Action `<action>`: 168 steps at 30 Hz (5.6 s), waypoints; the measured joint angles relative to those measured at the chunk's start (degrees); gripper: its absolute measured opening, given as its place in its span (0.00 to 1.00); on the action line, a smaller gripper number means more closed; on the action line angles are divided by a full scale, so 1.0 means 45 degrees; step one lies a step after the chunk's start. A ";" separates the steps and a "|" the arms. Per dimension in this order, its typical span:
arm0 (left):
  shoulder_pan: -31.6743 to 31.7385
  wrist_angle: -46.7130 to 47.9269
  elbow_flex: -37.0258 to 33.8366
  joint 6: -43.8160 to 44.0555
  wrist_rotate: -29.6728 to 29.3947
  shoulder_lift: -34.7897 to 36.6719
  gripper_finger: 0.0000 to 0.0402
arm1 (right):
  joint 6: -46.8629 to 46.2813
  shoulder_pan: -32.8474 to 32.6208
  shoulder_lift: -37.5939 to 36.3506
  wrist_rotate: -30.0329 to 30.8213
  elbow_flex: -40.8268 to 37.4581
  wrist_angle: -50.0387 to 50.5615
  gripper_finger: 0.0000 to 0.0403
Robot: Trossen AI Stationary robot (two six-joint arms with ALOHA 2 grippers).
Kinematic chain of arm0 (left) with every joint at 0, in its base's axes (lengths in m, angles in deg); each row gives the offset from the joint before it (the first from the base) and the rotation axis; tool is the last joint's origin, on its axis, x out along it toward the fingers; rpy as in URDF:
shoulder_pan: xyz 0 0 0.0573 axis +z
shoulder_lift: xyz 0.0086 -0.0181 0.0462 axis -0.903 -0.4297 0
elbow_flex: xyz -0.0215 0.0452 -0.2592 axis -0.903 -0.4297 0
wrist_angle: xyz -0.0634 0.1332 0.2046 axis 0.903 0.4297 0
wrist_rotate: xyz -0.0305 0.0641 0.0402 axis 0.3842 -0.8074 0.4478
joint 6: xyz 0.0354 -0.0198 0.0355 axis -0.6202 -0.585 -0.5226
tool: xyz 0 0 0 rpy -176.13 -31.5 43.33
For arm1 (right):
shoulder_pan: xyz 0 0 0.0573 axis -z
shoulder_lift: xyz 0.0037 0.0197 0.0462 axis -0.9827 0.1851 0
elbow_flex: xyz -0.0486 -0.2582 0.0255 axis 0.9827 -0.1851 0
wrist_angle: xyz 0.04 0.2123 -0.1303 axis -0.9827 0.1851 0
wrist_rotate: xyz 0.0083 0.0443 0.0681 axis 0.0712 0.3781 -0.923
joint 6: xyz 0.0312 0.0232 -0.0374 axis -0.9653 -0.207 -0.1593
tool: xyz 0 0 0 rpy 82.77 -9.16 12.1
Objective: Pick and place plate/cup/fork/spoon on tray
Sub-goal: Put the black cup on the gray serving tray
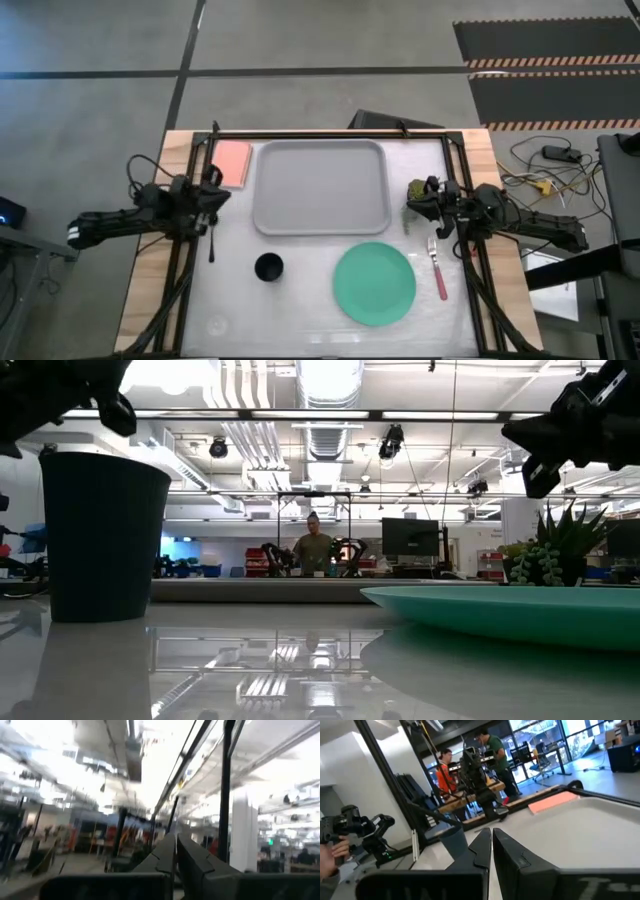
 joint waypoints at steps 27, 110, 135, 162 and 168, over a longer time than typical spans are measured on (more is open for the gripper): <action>-0.0396 -0.4929 0.2628 0.2950 0.1084 -0.6983 0.00 | 0.1523 0.0000 0.0002 0.1028 0.0093 -0.3392 0.02; -0.7048 2.5128 0.8828 1.9682 -0.4237 -1.1739 0.00 | 0.4160 0.0000 0.0922 0.2903 0.1279 -0.3285 0.02; -0.6542 2.5098 0.8825 2.1214 -0.4565 -1.9452 0.00 | 0.4544 0.0000 0.0922 0.3000 0.1284 -0.3297 0.02; -0.6770 2.2464 1.2056 1.3677 -0.1079 -1.4173 0.00 | 0.5184 0.0000 0.0926 0.3015 0.1284 -0.3279 0.02; -0.7078 2.1041 1.2081 1.4187 0.0765 -1.3142 0.03 | 0.5165 0.0000 0.0926 0.3015 0.1284 -0.3248 0.02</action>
